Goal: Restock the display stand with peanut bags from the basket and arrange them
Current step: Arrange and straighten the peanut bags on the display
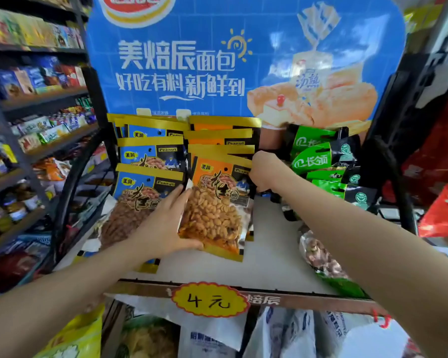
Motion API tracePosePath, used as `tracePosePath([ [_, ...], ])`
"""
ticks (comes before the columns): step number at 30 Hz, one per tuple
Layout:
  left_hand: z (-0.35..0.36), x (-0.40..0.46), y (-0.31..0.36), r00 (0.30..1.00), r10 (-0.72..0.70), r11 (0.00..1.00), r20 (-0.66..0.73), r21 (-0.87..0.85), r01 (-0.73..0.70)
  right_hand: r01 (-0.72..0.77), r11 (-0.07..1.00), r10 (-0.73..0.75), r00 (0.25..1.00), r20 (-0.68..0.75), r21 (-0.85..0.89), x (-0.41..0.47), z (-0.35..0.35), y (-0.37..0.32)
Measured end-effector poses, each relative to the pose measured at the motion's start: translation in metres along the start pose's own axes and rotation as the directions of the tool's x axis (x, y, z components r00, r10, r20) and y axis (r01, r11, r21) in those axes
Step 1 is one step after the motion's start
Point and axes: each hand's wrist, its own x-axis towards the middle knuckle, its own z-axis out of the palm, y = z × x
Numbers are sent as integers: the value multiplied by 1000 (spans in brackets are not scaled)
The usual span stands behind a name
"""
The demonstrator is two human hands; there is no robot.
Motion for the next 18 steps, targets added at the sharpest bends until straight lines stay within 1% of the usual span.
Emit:
tracePosePath([
  [1, -1, -2, -2, 1000, 21, 1000, -11, -12, -21, -33, 997, 34, 999, -9, 69, 4, 4, 0],
  [2, -1, -3, -4, 999, 34, 999, -14, -34, -35, -65, 990, 71, 996, -47, 124, 6, 7, 0],
  [4, -1, -5, -4, 999, 42, 996, -4, -76, -42, -111, 961, 156, 973, -168, 253, 10, 11, 0],
  [6, 2, -5, -1, 999, 45, 996, 4, -71, -44, -109, 951, 183, 952, -246, 288, 11, 11, -3],
  [10, 9, -3, 3, 998, 64, 998, -26, -21, -65, -79, 963, 171, 917, -360, 257, 10, 16, -10],
  [13, 10, -2, 2, 993, 110, 992, -54, 70, -106, -91, 973, 168, 908, -383, 210, 9, 22, -12],
  [16, 3, -4, -3, 985, 161, 984, -57, 84, -155, -119, 981, 174, 891, -420, 154, 5, 22, -15],
  [17, -2, -7, -5, 984, 164, 984, -62, 82, -159, -104, 987, 150, 878, -454, 126, 3, 21, -19],
  [18, -8, -10, -10, 984, 164, 983, -69, 89, -158, -56, 994, 95, 867, -488, 95, 0, 20, -25],
])
